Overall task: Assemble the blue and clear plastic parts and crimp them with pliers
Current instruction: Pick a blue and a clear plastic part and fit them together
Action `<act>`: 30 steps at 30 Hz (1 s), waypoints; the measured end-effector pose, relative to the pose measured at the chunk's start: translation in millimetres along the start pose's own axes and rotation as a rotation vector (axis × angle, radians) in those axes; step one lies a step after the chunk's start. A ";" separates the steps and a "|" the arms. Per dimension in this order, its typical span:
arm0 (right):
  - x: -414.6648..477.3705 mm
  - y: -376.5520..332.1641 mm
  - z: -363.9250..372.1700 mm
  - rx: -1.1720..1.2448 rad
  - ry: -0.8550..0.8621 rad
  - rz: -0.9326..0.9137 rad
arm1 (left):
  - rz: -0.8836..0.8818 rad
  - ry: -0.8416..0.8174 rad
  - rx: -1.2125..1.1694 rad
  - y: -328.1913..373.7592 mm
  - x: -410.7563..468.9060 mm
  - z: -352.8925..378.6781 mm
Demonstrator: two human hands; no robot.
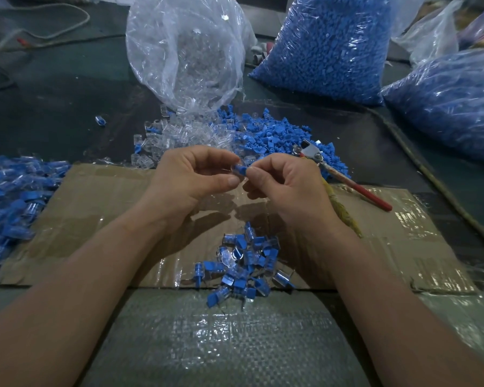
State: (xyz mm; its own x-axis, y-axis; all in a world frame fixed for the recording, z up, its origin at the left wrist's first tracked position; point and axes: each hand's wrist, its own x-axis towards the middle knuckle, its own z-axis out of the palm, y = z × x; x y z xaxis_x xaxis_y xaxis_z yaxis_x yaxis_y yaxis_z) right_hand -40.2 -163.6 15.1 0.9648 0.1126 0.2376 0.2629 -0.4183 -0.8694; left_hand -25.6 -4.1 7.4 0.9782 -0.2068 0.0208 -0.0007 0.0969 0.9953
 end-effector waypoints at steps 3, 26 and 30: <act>0.1 1.1 0.1 -0.026 -0.011 -0.010 | 0.033 -0.012 -0.004 2.2 0.2 -0.2; -0.7 6.1 5.1 -0.108 0.058 -0.167 | -0.016 -0.044 -0.115 -0.7 3.6 2.5; -0.4 7.9 3.7 -0.176 0.048 -0.201 | -0.016 -0.074 -0.095 0.5 3.8 2.2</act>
State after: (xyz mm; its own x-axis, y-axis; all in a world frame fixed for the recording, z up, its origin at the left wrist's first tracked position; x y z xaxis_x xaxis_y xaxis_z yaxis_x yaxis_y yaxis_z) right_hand -38.5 -163.6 6.5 0.8910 0.1679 0.4217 0.4407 -0.5423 -0.7153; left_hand -22.3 -6.9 8.3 0.9599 -0.2799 0.0151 0.0382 0.1839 0.9822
